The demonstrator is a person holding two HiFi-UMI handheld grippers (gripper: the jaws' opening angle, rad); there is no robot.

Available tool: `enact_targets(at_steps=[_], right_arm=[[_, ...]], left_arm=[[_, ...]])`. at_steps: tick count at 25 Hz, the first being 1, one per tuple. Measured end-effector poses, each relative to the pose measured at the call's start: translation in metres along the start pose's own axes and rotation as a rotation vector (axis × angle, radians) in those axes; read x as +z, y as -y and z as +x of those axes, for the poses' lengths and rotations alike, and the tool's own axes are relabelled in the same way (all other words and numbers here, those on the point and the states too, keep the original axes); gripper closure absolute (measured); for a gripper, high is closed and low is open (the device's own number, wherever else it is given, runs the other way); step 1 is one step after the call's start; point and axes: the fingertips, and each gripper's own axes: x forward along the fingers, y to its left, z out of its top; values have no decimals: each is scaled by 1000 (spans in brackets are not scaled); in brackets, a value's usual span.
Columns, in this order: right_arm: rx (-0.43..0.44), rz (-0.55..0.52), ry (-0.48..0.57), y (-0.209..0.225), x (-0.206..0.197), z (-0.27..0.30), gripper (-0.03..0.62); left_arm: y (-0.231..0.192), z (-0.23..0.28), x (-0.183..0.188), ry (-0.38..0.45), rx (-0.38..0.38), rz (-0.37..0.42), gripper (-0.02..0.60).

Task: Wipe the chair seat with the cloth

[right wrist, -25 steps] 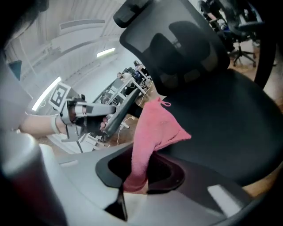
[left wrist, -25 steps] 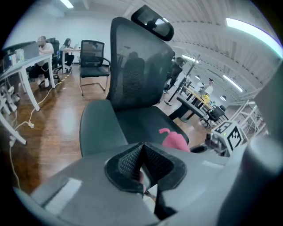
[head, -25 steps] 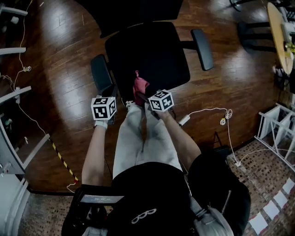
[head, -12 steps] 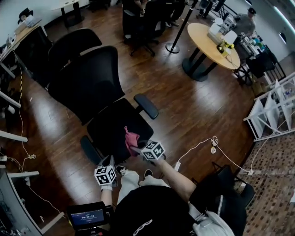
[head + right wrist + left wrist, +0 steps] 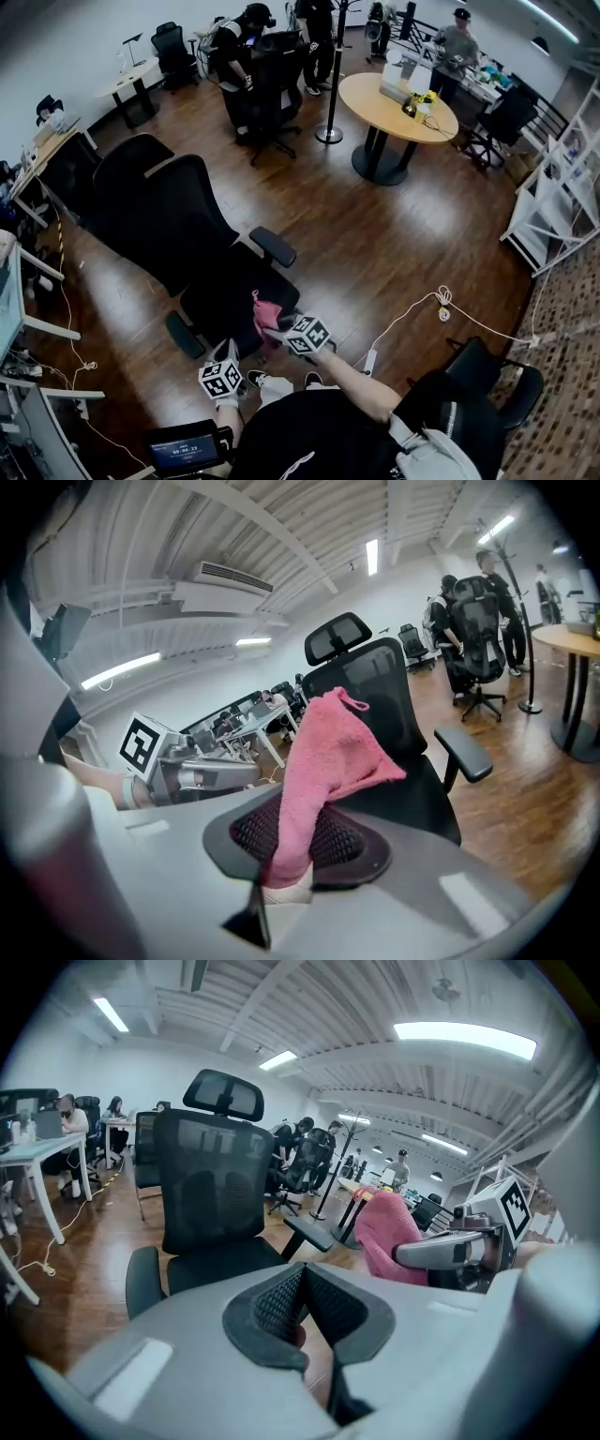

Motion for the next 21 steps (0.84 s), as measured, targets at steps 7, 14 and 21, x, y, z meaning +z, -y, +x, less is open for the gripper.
enact_targets(at_steps=[7, 14, 21], right_arm=[[-16, -27, 19, -12, -1, -33, 526], [-44, -22, 37, -14, 10, -38, 527], [-68, -32, 60, -25, 28, -22, 526]], left_arm=[[29, -20, 4, 29, -5, 40, 588], [26, -27, 14, 55, -25, 42, 588], [5, -37, 29, 74, -32, 51, 588]])
